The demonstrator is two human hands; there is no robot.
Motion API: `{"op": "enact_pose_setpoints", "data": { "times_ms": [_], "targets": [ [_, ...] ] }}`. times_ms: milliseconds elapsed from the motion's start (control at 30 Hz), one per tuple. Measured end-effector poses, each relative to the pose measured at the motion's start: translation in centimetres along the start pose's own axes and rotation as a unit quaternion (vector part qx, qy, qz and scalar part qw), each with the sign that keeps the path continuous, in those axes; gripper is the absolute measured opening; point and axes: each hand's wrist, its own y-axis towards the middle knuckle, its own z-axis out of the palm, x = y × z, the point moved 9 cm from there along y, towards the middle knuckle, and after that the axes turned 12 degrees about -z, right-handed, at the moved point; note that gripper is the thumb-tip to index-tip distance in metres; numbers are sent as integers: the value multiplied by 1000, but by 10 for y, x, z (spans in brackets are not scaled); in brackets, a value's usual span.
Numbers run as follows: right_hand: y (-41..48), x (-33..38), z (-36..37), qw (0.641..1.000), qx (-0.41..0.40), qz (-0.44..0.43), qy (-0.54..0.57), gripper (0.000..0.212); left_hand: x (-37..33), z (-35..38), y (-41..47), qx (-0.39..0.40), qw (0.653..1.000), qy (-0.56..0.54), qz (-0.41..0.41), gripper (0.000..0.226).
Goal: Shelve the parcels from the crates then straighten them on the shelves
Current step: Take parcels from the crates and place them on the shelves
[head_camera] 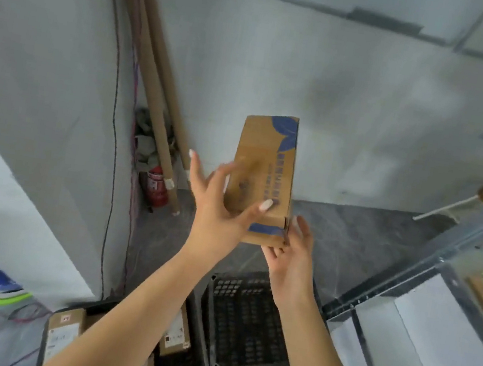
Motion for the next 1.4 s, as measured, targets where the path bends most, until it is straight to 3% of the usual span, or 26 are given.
{"op": "enact_pose_setpoints", "data": {
  "times_ms": [67,100,200,300,400,500,600,667,767,867,967,1067,1200,1300,1400],
  "targets": [
    [-18,44,-4,998,52,-18,26,51,-23,28,-18,54,995,-22,-80,109],
    [-29,63,-11,998,61,-22,23,43,-34,48,-32,112,987,-41,-106,112],
    [-58,116,-47,998,49,-23,-32,43,-72,104,-80,253,959,-95,-90,84],
    [-85,178,-78,990,66,-37,-120,75,-105,143,-126,301,948,-86,-51,88],
    [-116,234,-104,979,111,-62,-160,96,-137,178,-159,284,955,60,60,113],
    [-143,274,-133,988,91,-88,-85,96,-173,210,-190,313,926,174,115,105],
    [-170,302,-167,991,57,-119,2,97,-209,226,-212,352,932,38,79,72],
    [-187,316,-183,991,52,-124,22,97,-215,236,-213,351,935,-54,11,75],
    [-206,338,-202,987,52,-150,17,96,-210,266,-232,439,896,-32,-54,78],
    [-222,359,-222,982,29,-186,-3,89,-216,285,-253,488,872,-11,-26,59],
    [-233,377,-237,980,12,-198,-9,84,-218,298,-268,495,868,-33,-12,56],
    [-239,395,-253,976,-13,-216,-3,58,-225,309,-276,477,878,-45,4,56],
    [-246,419,-269,962,-65,-254,-76,59,-243,317,-283,469,881,-45,49,54],
    [-254,439,-274,942,-118,-300,-89,76,-250,323,-283,489,869,-36,73,58],
    [-261,455,-274,909,-157,-361,-140,61,-253,328,-278,512,854,-30,90,64]
  ]
}}
